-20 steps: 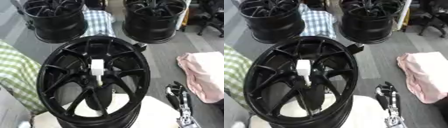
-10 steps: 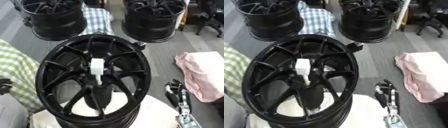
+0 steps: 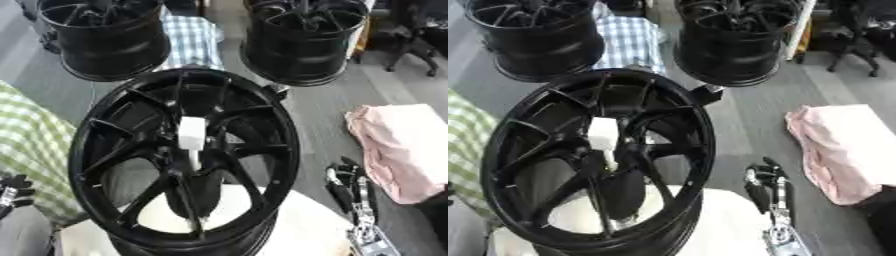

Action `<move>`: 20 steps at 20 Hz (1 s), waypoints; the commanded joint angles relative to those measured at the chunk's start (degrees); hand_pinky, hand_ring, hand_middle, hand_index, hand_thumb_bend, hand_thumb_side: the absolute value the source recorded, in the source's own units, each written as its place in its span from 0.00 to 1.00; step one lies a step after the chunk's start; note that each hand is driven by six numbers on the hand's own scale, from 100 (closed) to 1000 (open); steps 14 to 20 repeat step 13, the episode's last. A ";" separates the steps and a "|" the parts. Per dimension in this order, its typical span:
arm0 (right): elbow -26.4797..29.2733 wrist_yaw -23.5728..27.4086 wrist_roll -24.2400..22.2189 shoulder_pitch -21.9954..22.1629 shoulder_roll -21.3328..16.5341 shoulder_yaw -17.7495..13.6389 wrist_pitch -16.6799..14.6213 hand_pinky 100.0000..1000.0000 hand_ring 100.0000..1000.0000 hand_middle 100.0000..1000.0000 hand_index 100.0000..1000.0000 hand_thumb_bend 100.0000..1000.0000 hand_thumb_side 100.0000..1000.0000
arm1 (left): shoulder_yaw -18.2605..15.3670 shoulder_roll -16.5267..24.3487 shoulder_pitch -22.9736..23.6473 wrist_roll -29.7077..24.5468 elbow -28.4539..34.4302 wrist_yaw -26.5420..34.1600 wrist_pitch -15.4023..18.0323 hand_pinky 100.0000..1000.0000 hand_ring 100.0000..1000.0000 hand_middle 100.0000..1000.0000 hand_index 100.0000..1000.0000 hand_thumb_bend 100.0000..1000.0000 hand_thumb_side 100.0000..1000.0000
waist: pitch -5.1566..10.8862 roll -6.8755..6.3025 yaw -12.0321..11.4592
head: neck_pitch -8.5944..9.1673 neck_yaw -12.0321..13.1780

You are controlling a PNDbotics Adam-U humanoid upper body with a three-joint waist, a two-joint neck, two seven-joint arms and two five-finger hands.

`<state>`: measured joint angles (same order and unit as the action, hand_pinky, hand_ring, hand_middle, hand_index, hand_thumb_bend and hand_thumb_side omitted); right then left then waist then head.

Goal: Pull the pin out of the wheel hub.

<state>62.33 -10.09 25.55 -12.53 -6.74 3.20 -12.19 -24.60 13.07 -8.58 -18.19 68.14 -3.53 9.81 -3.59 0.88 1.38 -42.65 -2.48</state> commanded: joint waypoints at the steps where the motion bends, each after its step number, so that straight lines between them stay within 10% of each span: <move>1: 0.70 0.35 0.00 -0.57 -0.23 -0.03 0.11 0.73 0.65 0.65 0.84 0.00 0.43 | -0.26 0.71 -0.38 2.36 0.26 -0.84 -0.18 0.66 0.67 0.62 0.76 0.28 0.59 | 0.44 -0.11 -0.02 | 0.44 -0.04; 20: 0.79 0.34 0.06 -0.43 -0.36 -0.12 0.14 0.73 0.65 0.65 0.84 0.00 0.43 | 0.67 1.24 -0.72 2.25 -1.55 -0.41 -0.30 0.66 0.67 0.62 0.76 0.29 0.59 | 0.49 -0.09 -0.37 | -0.04 0.11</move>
